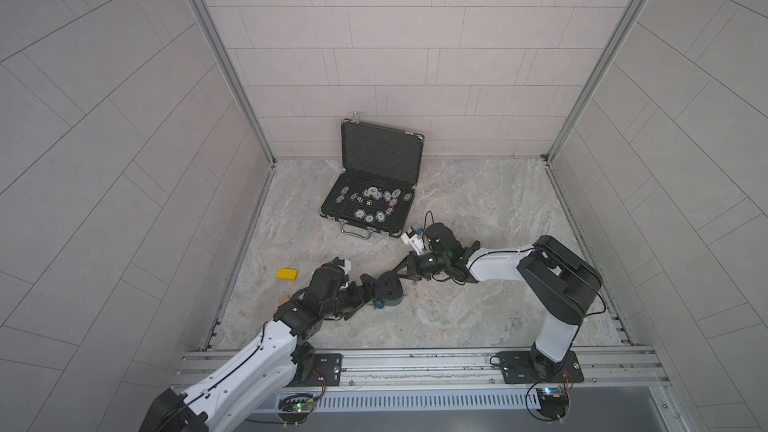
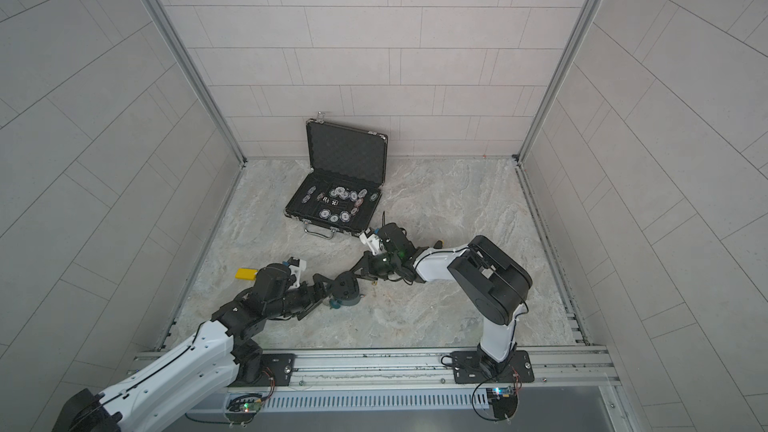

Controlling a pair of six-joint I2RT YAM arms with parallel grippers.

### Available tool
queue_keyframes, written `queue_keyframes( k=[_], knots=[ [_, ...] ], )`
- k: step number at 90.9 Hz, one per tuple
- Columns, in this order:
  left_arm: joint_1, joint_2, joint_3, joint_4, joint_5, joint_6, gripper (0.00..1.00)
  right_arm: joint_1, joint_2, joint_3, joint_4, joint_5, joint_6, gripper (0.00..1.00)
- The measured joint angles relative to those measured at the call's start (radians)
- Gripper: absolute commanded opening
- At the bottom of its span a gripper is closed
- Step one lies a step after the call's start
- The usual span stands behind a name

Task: Remove the battery from the alarm
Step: Install the cover on the alarm.

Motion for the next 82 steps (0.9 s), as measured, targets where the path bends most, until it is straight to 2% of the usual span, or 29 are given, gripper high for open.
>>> queue_keyframes(
  k=[82],
  knots=[
    [0.0, 0.001, 0.0, 0.0, -0.004, 0.0, 0.95, -0.001, 0.016, 0.027, -0.024, -0.014, -0.033, 0.01]
  ],
)
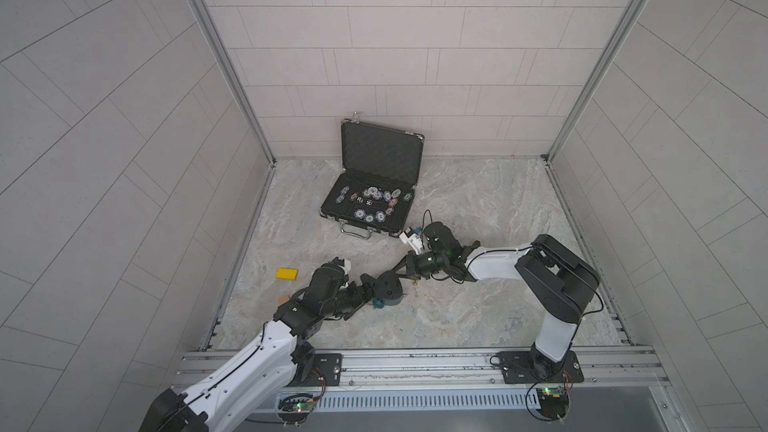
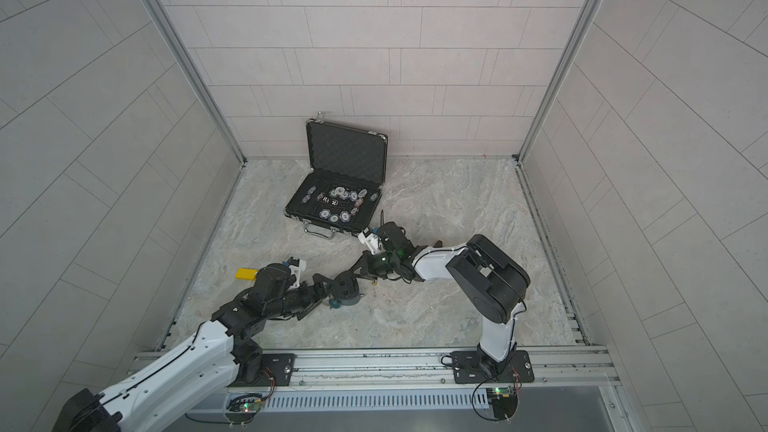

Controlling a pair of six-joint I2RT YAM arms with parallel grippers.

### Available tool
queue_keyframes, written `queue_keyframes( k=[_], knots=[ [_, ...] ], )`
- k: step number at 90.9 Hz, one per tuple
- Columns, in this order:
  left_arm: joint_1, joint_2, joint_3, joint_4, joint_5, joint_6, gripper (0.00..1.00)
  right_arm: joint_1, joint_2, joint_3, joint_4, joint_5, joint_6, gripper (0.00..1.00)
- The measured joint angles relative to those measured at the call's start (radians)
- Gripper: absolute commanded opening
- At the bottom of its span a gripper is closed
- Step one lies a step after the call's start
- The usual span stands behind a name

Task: Remove the battery from the alarm
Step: Install the cover on the alarm.

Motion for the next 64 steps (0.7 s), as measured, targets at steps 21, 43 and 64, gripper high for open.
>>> queue_keyframes(
  k=[21, 43, 64],
  knots=[
    [0.0, 0.0, 0.0, 0.0, 0.0, 0.0, 0.95, 0.003, 0.001, 0.026, -0.051, 0.009, -0.027, 0.06],
    [0.0, 0.0, 0.0, 0.0, 0.0, 0.0, 0.95, 0.007, 0.001, 0.044, -0.087, 0.019, -0.055, 0.09],
    [0.0, -0.001, 0.0, -0.001, 0.0, 0.0, 0.95, 0.012, 0.0, 0.061, -0.124, 0.026, -0.082, 0.11]
  ],
)
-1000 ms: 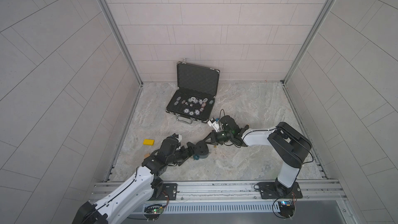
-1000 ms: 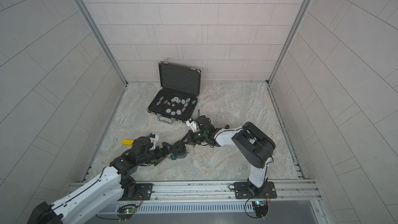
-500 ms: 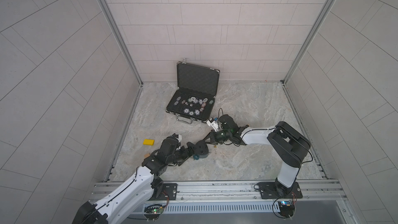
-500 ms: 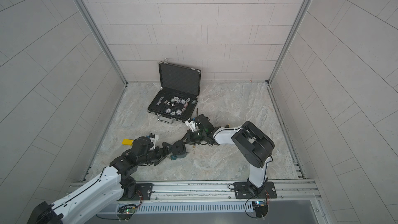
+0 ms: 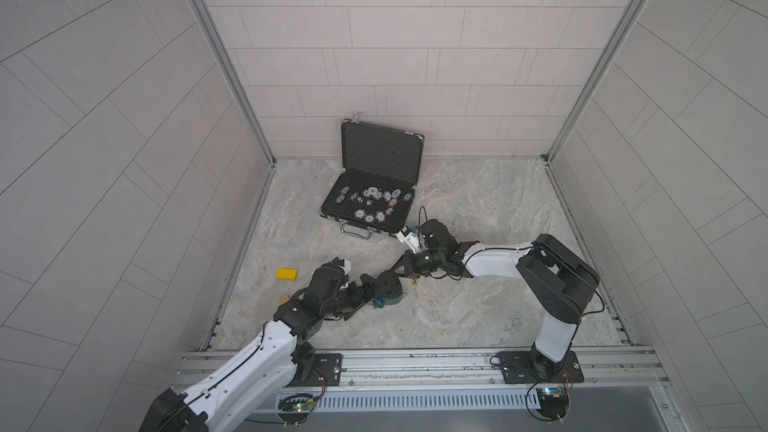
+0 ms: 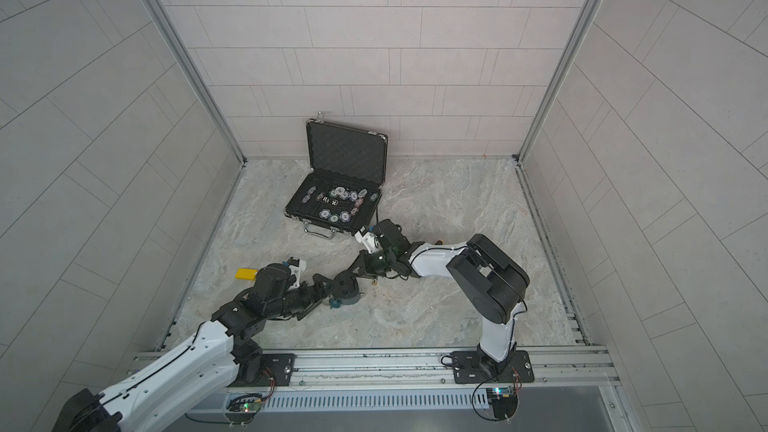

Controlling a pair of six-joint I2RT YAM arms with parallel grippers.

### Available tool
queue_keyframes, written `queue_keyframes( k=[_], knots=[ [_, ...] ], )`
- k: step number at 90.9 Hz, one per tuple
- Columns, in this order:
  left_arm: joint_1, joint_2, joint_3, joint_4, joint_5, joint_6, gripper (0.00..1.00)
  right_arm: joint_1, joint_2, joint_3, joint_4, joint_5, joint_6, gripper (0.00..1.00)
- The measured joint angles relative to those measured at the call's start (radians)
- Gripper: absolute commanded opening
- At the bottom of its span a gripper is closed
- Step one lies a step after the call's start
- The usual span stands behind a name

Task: Remove the battery from the alarm
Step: Install the cover on the alarm.

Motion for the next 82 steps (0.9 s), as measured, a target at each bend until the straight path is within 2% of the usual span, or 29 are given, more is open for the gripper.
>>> queue_keyframes(
  k=[82],
  knots=[
    [0.0, -0.002, 0.0, -0.002, 0.0, 0.0, 0.95, 0.01, -0.019, 0.028, -0.098, 0.019, -0.059, 0.16]
  ],
)
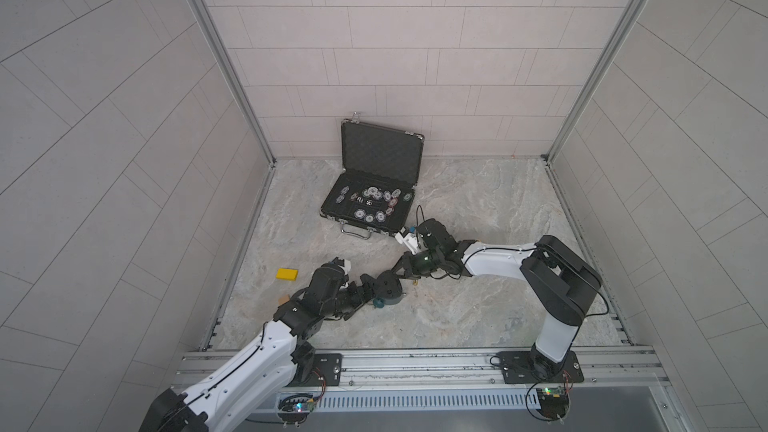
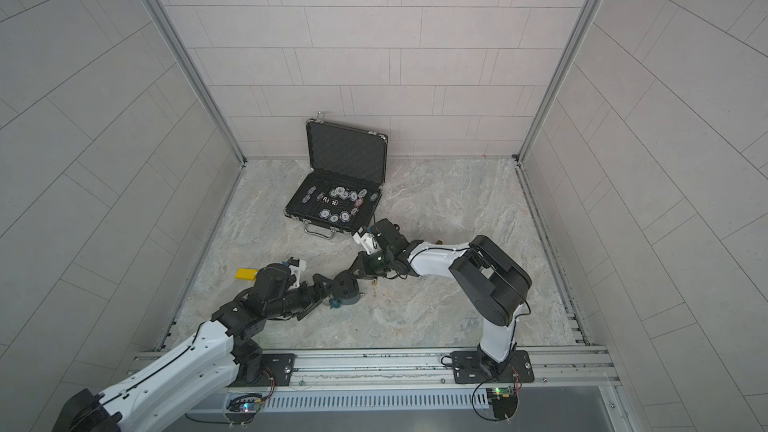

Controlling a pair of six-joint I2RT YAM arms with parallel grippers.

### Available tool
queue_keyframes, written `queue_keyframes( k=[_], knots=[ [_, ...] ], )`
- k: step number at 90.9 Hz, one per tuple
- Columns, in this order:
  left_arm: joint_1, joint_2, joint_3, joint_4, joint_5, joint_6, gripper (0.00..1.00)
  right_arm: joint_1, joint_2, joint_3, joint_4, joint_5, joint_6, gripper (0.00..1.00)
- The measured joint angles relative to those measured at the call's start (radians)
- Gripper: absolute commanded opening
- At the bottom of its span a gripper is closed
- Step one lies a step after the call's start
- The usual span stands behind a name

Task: Remove the battery from the alarm
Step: Install the cover on the alarm.

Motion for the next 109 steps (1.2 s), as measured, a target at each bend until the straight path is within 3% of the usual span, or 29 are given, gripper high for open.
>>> queue_keyframes(
  k=[109],
  knots=[
    [0.0, -0.039, 0.0, -0.031, 0.001, 0.0, 0.95, 0.0, -0.065, 0.005, -0.115, 0.064, -0.061, 0.18]
  ],
)
